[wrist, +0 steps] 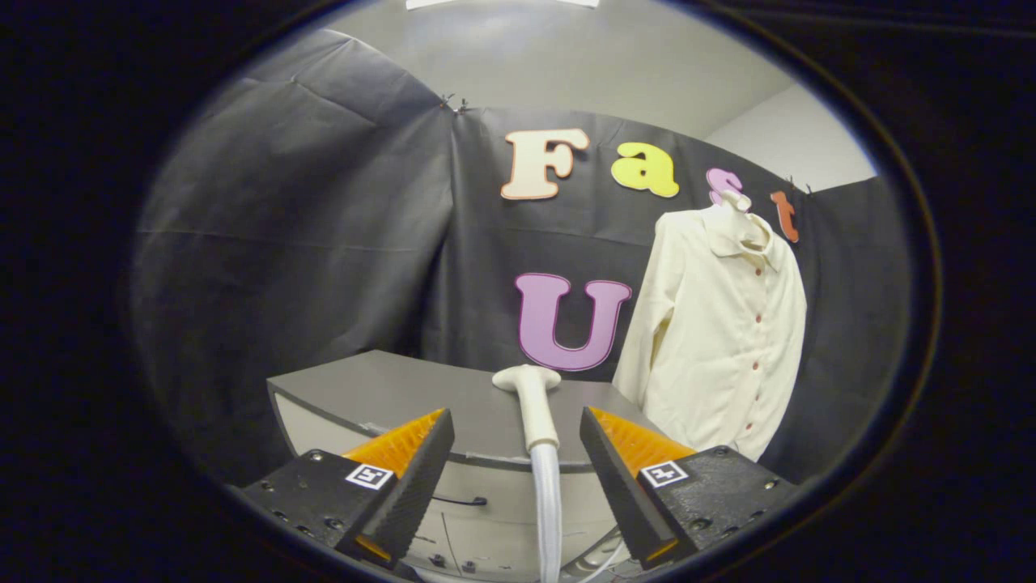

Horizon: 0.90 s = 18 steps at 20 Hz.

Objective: Iron the clothes twice with a garment steamer, once on the left side and once on the right side.

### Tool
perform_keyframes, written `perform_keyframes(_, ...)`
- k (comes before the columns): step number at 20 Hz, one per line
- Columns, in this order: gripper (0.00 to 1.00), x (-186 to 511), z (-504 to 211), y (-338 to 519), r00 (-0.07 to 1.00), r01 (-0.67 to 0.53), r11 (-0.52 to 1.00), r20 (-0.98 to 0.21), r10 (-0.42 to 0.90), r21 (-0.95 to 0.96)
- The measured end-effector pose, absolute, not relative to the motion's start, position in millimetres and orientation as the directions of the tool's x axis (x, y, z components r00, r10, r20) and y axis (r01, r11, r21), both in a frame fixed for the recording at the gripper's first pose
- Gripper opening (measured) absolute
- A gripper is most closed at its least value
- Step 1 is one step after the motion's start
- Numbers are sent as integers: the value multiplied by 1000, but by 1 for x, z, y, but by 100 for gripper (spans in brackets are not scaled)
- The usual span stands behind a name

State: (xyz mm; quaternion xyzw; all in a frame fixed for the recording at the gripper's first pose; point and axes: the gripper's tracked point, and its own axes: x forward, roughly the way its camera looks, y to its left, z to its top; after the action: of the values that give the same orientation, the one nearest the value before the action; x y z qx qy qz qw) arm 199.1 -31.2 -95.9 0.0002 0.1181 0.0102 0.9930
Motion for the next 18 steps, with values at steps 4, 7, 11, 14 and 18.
perform_keyframes(4,95,224,-116,-32,958,-35,999,-283,40,22)
perform_keyframes(7,95,241,-125,-37,952,-27,999,-304,35,31)
perform_keyframes(11,95,263,-133,-44,950,-31,999,-311,24,-19)
perform_keyframes(14,95,278,-148,-40,932,-54,999,-358,50,-2)
perform_keyframes(18,88,297,-174,-36,878,-93,995,-470,92,22)
